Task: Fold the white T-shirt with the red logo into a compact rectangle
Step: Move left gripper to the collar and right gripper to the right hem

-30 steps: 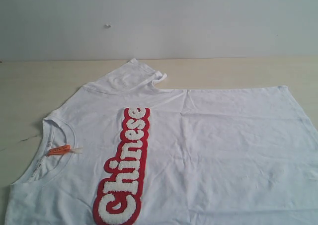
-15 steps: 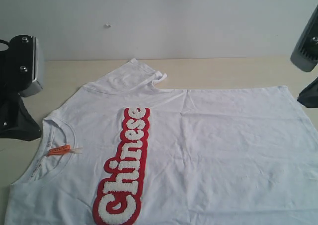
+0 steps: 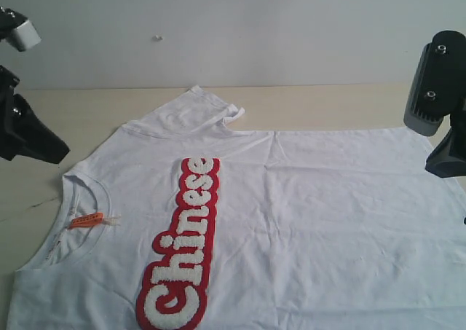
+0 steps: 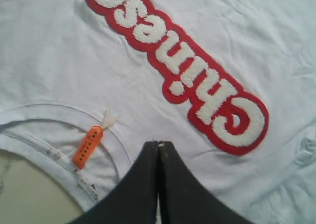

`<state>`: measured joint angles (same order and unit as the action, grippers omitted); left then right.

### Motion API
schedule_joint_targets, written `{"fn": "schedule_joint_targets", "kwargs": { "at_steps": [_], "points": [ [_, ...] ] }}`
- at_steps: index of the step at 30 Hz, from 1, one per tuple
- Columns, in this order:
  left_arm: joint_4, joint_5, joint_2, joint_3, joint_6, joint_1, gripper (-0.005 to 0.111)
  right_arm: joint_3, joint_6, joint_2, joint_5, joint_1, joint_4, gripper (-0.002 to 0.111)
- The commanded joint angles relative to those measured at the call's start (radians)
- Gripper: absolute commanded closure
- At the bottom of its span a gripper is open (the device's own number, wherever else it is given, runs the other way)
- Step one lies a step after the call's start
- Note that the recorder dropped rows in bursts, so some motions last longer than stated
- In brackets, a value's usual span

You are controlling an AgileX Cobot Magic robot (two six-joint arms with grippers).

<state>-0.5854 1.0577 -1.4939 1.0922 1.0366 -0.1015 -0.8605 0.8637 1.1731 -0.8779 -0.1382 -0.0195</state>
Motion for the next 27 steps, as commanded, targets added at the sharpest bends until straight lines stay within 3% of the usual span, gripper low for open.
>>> {"fn": "schedule_joint_targets", "kwargs": {
  "at_steps": [1, 8, 13, 22, 27],
  "points": [
    [0.009, 0.061, -0.034, -0.009, 0.082, -0.014, 0.107, -0.008, 0.000, 0.009, -0.004, -0.001, 0.003, 0.108],
    [0.348, -0.079, -0.033, -0.018, 0.101, -0.141, 0.107, -0.008, 0.028, 0.064, -0.008, -0.001, 0.025, 0.108],
    [0.349, -0.169, -0.033, -0.018, 0.245, -0.158, 0.107, -0.008, 0.088, 0.092, -0.007, -0.001, 0.050, 0.108],
    [0.362, -0.163, -0.102, -0.018, 0.421, -0.158, 0.107, -0.056, 0.189, 0.290, -0.001, 0.003, 0.195, 0.108],
    [0.364, -0.184, -0.173, -0.018, 0.473, -0.158, 0.107, -0.151, 0.322, 0.439, -0.018, 0.147, 0.042, 0.108]
  ]
}}
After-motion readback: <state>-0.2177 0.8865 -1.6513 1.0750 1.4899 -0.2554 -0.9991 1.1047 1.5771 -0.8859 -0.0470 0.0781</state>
